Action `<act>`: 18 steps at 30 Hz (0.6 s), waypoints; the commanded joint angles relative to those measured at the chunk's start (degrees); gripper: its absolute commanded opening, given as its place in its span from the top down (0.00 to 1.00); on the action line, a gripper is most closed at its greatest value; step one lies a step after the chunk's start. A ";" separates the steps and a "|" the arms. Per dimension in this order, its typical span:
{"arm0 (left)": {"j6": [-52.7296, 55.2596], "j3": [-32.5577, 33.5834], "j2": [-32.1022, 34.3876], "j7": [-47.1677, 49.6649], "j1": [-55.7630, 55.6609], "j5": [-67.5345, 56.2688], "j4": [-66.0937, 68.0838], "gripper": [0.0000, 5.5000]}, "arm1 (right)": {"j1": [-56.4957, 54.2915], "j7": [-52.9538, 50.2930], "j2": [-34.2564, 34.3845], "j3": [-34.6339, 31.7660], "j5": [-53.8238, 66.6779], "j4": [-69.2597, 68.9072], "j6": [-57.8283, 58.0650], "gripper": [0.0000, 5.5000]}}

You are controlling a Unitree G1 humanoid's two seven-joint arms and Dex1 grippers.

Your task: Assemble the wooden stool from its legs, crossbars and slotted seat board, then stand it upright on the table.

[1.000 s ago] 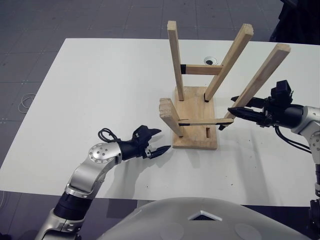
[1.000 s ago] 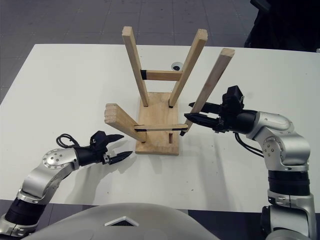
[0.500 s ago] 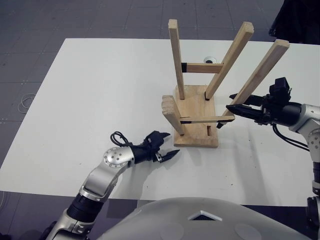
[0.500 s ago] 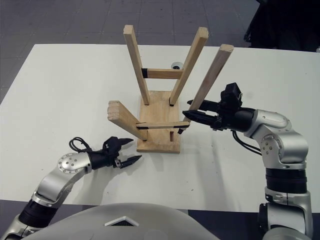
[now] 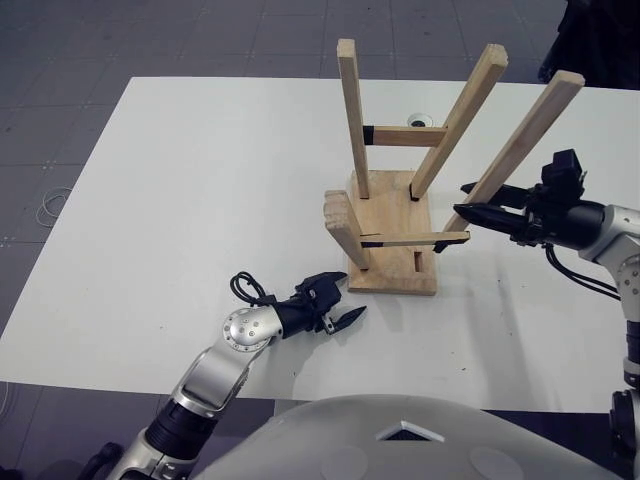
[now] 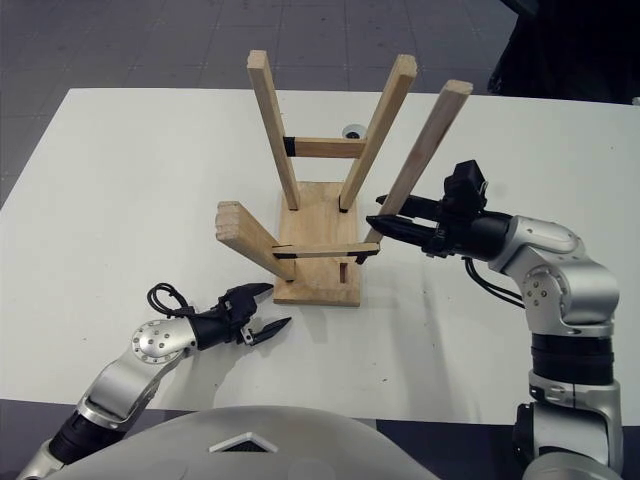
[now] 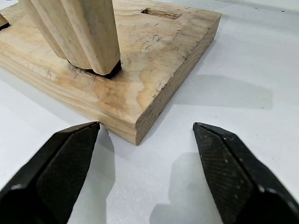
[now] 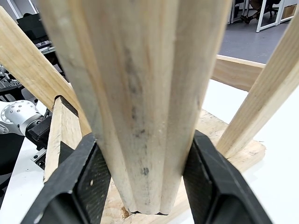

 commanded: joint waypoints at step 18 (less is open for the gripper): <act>-0.79 0.87 0.11 3.13 2.71 4.43 1.76 0.33 | 11.13 2.27 0.85 -0.99 -5.98 -0.59 -12.07 0.63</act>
